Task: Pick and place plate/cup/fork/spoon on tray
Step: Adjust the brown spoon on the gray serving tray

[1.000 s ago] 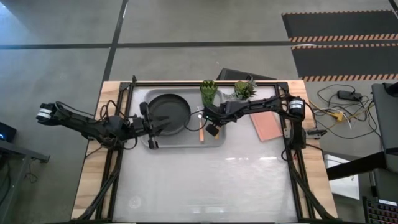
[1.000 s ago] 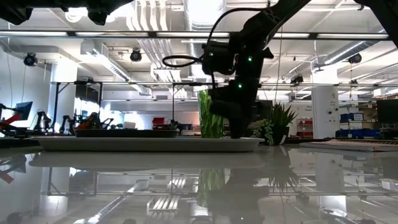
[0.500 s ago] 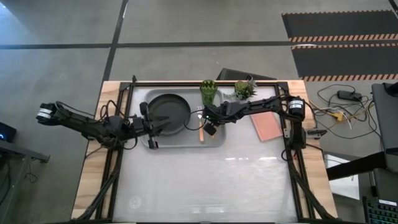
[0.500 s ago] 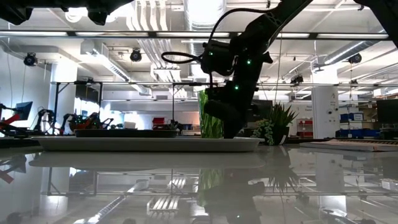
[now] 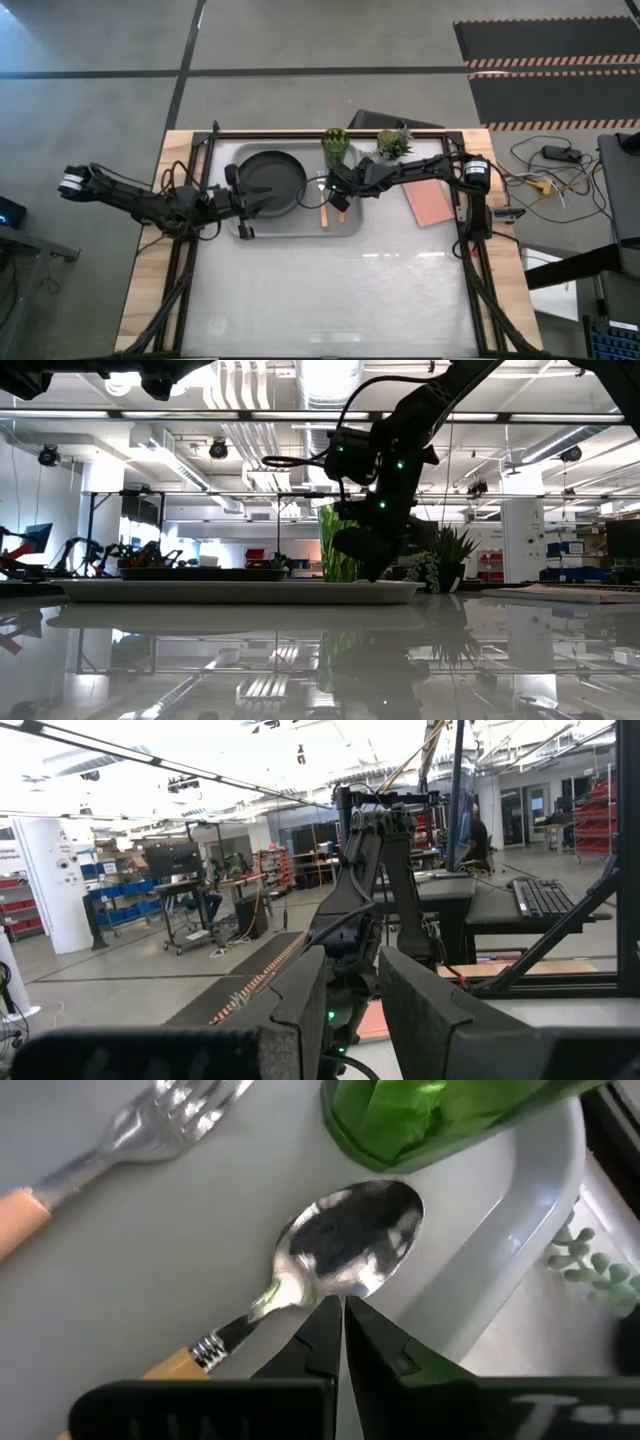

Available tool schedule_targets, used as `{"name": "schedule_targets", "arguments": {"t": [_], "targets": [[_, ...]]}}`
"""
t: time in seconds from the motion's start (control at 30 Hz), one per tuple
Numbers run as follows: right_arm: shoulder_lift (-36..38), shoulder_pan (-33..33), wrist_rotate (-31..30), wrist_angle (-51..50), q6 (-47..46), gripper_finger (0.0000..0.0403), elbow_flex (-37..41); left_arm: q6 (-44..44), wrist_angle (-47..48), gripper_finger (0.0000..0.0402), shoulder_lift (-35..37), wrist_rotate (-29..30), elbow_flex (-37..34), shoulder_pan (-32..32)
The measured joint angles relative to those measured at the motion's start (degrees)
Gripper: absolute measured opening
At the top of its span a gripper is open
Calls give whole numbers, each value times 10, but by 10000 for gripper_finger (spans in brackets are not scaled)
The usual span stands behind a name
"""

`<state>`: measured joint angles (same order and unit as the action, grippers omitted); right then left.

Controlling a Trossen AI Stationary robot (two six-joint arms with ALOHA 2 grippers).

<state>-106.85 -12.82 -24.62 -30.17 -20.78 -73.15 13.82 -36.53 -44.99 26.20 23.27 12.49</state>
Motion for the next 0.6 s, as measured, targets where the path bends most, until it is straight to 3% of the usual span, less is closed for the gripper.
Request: {"name": "schedule_targets", "arguments": {"t": [0.6], "targets": [[-1, 3, 38, 115, -2, 8, 37, 0, 0, 79, 0, 0, 0, 0]]}}
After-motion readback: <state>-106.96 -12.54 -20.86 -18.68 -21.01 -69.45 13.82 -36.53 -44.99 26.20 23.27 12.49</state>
